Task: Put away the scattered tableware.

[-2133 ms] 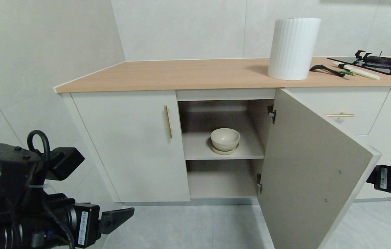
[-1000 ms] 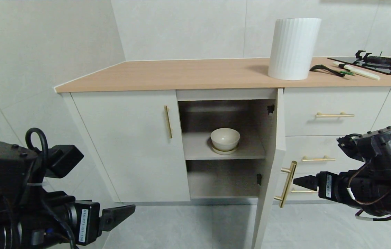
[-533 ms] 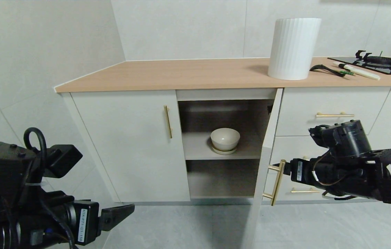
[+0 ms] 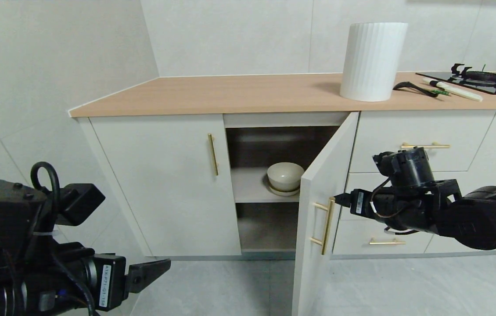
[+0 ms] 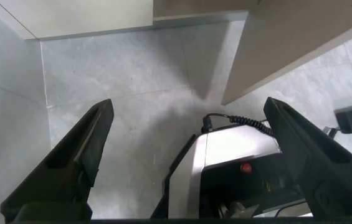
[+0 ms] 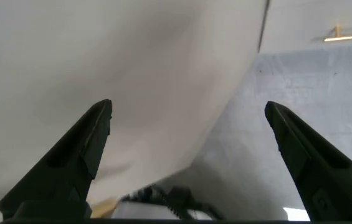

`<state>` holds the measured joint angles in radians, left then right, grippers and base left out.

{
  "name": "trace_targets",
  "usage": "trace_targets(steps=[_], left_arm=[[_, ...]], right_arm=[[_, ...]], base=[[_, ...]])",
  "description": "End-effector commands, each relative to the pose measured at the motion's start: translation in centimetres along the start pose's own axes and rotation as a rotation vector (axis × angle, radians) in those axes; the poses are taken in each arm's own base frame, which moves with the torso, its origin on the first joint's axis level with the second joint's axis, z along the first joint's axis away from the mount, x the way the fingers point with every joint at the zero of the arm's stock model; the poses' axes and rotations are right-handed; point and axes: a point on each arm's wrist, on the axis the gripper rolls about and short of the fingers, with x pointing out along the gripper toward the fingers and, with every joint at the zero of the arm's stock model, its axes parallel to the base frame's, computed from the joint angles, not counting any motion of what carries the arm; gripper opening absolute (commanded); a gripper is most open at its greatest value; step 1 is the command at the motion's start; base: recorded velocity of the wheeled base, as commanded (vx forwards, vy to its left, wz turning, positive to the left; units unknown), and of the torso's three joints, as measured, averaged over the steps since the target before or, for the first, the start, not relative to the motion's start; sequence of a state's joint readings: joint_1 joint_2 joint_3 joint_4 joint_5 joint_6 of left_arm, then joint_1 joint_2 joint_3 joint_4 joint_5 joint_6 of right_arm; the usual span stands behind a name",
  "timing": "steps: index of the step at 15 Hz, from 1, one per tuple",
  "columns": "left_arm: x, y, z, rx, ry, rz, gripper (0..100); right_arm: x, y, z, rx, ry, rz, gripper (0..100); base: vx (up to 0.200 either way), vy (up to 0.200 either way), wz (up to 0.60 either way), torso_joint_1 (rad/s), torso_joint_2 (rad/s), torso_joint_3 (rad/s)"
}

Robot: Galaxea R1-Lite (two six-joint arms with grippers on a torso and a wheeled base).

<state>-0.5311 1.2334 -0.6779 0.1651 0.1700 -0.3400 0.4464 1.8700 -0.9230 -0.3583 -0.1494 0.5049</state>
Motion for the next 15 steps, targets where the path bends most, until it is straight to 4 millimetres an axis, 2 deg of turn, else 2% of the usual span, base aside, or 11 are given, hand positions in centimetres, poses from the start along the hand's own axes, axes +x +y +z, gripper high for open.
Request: trace_targets(steps=[1,3,6,12,15], left_arm=[[0.1,0.0,0.0,0.002,0.004,0.002,100],[0.1,0.0,0.0,0.002,0.006,0.003,100],[0.2,0.0,0.0,0.008,0.007,0.005,100],[0.2,0.0,-0.1,0.009,0.010,0.004,100],[0.4,0.0,-0.1,0.010,0.016,0.006,100]], right_arm=[[1.7,-0.2,-0.7,0.017,-0.013,-0.004,100],[2.9,-0.2,-1.0,0.042,-0.044,-0.009,100],[3.5,-0.1,-1.0,0.064,-0.079,-0.010,100],[4.6,0.1,-1.2,0.123,-0.113,0.015,100],[4.7,0.2,-1.1,0.149,-0.116,0.020,100]], base=[[0.000,0.000,0.00,0.000,0.00,0.000],[0.000,0.000,0.00,0.000,0.00,0.000],[0.000,0.000,0.00,0.000,0.00,0.000],[0.200,0.000,0.00,0.002,0.00,0.001],[0.000,0.000,0.00,0.000,0.00,0.000]])
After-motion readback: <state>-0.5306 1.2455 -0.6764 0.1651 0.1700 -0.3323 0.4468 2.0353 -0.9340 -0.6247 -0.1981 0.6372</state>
